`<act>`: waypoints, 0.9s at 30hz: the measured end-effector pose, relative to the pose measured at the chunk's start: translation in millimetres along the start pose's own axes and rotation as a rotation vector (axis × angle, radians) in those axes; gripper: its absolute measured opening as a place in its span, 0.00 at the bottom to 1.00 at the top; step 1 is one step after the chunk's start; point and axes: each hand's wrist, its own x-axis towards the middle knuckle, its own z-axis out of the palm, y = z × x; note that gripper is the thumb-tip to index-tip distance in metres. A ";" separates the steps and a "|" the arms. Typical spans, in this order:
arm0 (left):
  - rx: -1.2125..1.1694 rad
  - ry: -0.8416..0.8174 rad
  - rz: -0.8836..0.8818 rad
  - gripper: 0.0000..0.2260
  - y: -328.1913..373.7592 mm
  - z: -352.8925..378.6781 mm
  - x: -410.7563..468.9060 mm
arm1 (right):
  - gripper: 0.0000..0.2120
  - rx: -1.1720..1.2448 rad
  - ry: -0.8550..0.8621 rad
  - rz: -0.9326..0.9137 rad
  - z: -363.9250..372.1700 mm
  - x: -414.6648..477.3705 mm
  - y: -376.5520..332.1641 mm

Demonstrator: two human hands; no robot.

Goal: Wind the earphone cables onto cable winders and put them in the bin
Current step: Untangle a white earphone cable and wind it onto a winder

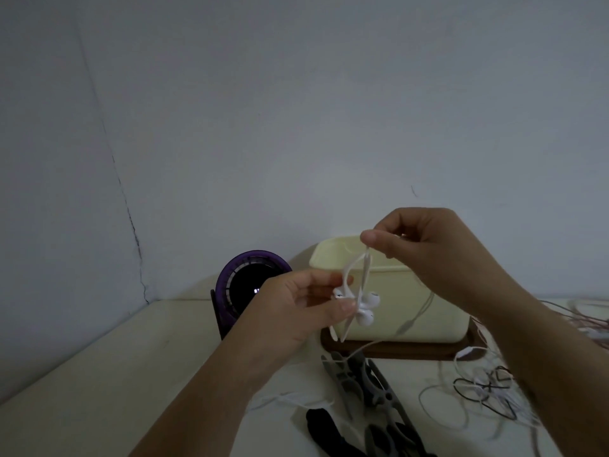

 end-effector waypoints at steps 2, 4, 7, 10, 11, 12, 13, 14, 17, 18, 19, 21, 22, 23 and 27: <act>-0.089 -0.032 0.011 0.16 3.5 1.2 -0.3 | 0.13 0.091 -0.018 0.055 2.9 0.3 6.4; -0.248 -0.049 0.004 0.14 6.8 2.7 0.6 | 0.14 0.180 -0.065 0.124 10.3 -1.2 14.3; -0.495 -0.057 -0.029 0.12 10.3 -0.3 2.9 | 0.12 0.263 -0.143 0.184 27.6 -6.0 22.0; -0.630 -0.007 -0.060 0.10 10.5 -11.2 4.4 | 0.12 0.248 -0.144 0.182 40.7 -9.9 22.9; -0.677 0.002 -0.068 0.14 9.5 -15.0 5.0 | 0.12 0.236 -0.129 0.174 43.4 -10.6 22.8; -0.725 0.002 -0.073 0.19 8.2 -18.2 5.4 | 0.12 0.213 -0.115 0.164 45.5 -11.0 22.5; -0.767 0.006 -0.080 0.24 6.7 -20.7 5.6 | 0.12 0.181 -0.104 0.153 47.1 -11.2 22.0; -0.794 0.017 -0.085 0.27 5.2 -21.7 6.1 | 0.11 0.146 -0.097 0.140 48.5 -11.7 21.4; -0.805 0.112 -0.091 0.21 5.4 -19.1 6.5 | 0.11 0.055 -0.107 0.104 50.4 -13.4 19.2; -0.806 0.167 -0.094 0.14 5.3 -18.5 7.1 | 0.10 0.015 -0.126 0.084 50.2 -14.4 17.7; -0.810 0.223 -0.097 0.08 5.6 -18.3 7.4 | 0.10 -0.034 -0.156 0.059 50.2 -15.6 16.1; -0.796 0.296 -0.100 0.08 4.7 -20.4 7.3 | 0.11 -0.165 -0.251 -0.012 52.6 -18.3 15.5; -0.780 0.328 -0.105 0.10 2.7 -22.7 7.9 | 0.12 -0.226 -0.304 -0.043 55.0 -19.7 15.7; -0.751 0.358 -0.116 0.10 0.2 -25.3 8.4 | 0.13 -0.262 -0.351 -0.061 57.5 -21.4 14.8; -0.548 0.451 -0.188 0.05 -8.4 -30.2 10.2 | 0.17 -0.370 -0.431 -0.154 61.2 -23.5 6.0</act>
